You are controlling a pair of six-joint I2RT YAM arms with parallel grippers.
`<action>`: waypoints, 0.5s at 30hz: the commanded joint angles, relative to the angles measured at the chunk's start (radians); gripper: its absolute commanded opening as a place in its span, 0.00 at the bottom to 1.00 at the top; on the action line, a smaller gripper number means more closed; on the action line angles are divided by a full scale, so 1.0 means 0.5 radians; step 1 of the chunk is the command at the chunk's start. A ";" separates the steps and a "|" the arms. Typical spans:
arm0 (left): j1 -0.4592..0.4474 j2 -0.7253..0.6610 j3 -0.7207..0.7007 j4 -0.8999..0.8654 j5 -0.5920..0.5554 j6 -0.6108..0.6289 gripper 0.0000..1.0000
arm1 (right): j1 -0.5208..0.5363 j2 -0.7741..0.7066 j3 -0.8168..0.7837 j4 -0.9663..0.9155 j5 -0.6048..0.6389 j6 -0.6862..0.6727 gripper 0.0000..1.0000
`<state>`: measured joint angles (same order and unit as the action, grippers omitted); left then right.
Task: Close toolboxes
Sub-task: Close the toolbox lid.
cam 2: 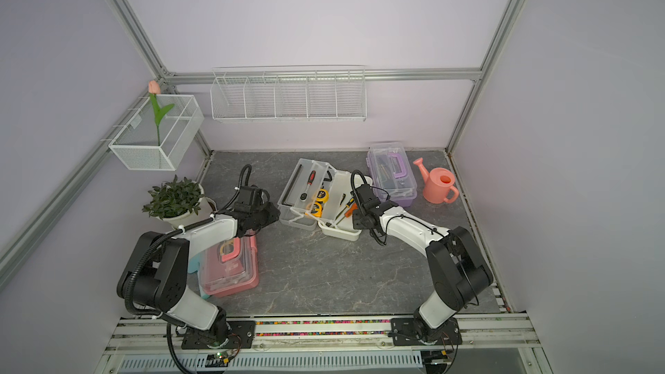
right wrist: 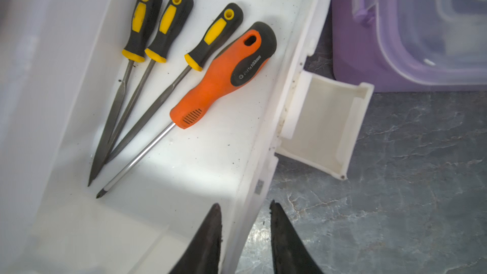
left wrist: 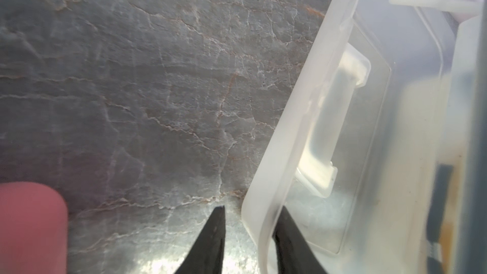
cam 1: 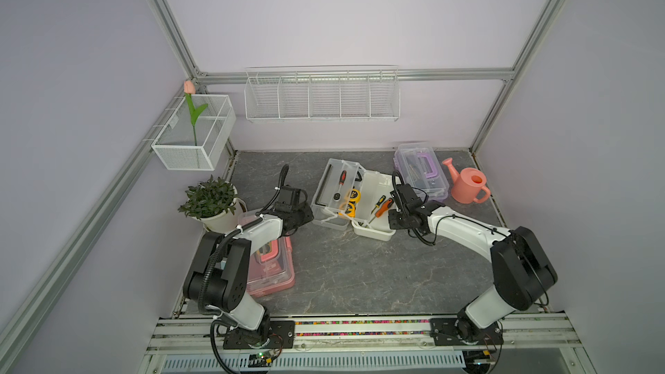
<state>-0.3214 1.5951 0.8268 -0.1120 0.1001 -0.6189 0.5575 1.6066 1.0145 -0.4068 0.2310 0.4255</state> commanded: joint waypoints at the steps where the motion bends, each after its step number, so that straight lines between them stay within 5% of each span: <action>1: 0.005 0.037 0.058 0.052 -0.024 0.016 0.27 | -0.013 0.005 0.012 -0.051 -0.026 -0.027 0.34; 15: 0.008 0.035 0.144 0.027 -0.142 0.178 0.00 | -0.012 0.010 0.020 -0.061 -0.028 -0.044 0.35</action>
<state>-0.3267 1.6321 0.8734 -0.0914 0.1047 -0.5331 0.5575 1.6066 1.0145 -0.4137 0.2199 0.4179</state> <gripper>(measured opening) 0.117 0.347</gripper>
